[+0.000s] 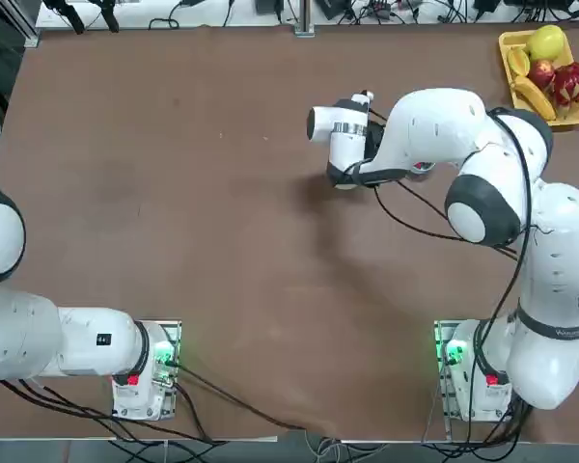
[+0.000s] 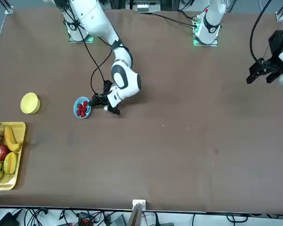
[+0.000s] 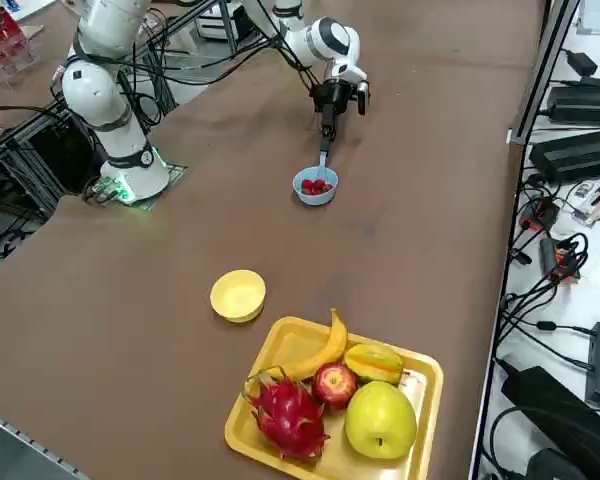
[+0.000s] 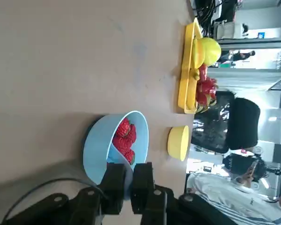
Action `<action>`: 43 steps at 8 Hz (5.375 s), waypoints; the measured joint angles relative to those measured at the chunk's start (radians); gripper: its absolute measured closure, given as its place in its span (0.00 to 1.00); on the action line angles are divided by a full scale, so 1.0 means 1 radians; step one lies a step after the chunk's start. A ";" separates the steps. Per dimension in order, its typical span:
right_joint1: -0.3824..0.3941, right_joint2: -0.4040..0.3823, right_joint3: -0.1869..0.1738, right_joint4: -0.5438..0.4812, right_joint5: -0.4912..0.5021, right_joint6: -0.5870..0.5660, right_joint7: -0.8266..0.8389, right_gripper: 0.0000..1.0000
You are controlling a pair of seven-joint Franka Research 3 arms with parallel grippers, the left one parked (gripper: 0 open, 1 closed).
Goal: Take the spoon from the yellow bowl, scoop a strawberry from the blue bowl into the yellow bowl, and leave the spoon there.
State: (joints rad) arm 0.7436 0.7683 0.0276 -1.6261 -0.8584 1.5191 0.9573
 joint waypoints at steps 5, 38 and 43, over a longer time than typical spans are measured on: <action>0.020 0.047 0.000 0.036 -0.024 -0.045 0.000 0.89; -0.374 -0.256 -0.069 -0.289 -0.234 -0.019 -0.129 0.89; -0.510 -0.288 -0.067 -0.380 -0.238 0.089 -0.348 0.89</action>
State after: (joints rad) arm 0.2337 0.4804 -0.0394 -2.0061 -1.0962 1.6081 0.6091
